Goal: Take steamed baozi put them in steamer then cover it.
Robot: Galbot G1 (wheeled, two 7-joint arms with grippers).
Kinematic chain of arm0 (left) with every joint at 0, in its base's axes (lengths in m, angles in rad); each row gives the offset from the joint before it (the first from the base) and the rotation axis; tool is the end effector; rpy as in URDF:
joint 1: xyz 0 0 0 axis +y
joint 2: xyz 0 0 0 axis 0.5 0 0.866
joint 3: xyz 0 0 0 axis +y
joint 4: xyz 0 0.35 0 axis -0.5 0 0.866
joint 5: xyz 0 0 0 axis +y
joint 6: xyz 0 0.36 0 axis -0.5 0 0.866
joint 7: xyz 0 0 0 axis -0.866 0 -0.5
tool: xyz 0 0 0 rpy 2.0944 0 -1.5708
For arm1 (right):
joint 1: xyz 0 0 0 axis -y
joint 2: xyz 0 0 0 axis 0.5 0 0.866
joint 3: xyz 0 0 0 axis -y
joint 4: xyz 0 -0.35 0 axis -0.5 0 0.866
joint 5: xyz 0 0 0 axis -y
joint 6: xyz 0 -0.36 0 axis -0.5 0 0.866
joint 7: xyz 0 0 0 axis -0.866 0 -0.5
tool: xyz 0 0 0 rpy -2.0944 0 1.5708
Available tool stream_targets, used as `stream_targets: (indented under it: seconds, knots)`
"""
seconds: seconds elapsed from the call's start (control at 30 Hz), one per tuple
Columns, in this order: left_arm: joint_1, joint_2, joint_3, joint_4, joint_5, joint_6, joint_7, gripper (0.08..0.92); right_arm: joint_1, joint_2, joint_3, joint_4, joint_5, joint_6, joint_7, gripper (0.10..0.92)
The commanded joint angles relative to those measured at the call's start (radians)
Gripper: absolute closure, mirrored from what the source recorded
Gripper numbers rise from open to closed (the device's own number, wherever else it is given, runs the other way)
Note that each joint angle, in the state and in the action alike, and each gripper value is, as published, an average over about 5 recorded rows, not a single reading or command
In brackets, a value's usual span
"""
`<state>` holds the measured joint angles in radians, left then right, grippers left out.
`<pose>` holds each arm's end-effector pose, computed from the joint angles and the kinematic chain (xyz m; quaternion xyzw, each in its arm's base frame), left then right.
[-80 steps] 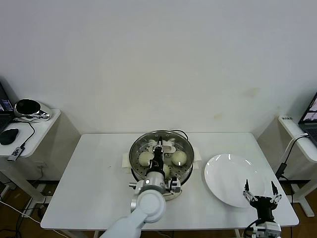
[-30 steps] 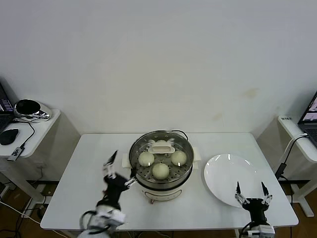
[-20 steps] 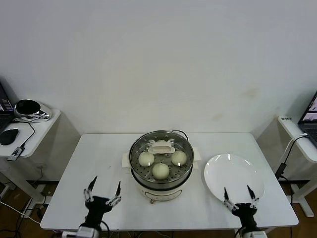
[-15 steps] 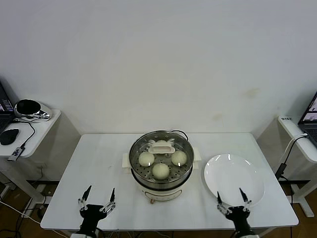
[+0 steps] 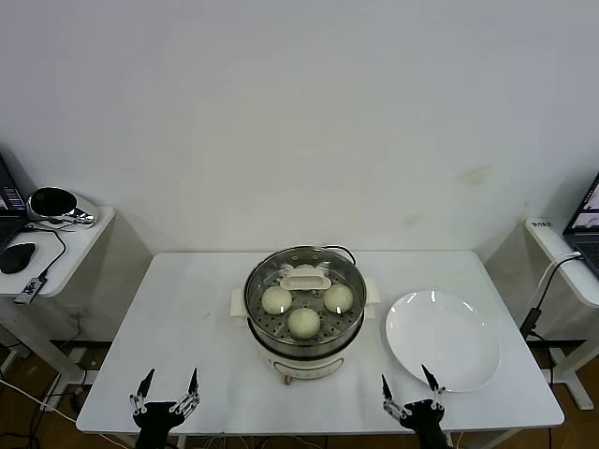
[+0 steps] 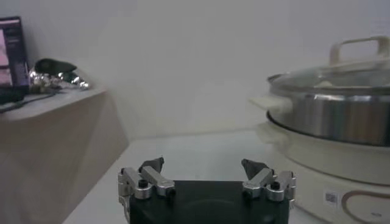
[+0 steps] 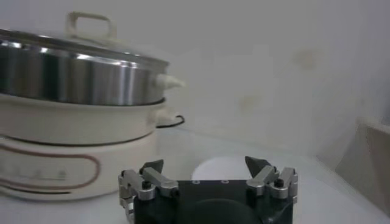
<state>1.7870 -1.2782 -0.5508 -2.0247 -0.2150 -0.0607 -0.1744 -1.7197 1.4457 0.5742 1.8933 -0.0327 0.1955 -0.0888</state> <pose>0.1166 0.0639 -0.3521 0.0304 -0.9926 -0.0306 0.1135 0.1223 -0.0466 -0.3938 0.0626 -0.9918 0.0782 0.0789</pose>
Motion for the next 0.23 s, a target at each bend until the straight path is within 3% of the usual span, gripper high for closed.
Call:
stream_targets:
  seconds: [0.03, 0.23]
  knots:
    - [0.023, -0.011, -0.007, 0.008, -0.047, 0.000, 0.035, 0.177, -0.049, -0.004, -0.028, 0.040, 0.041, -0.083, 0.006, 0.203]
    - [0.030, -0.019, 0.003, 0.002, -0.032, 0.008, 0.046, 0.177, -0.072, -0.001, -0.029, 0.054, 0.039, -0.077, 0.008, 0.203]
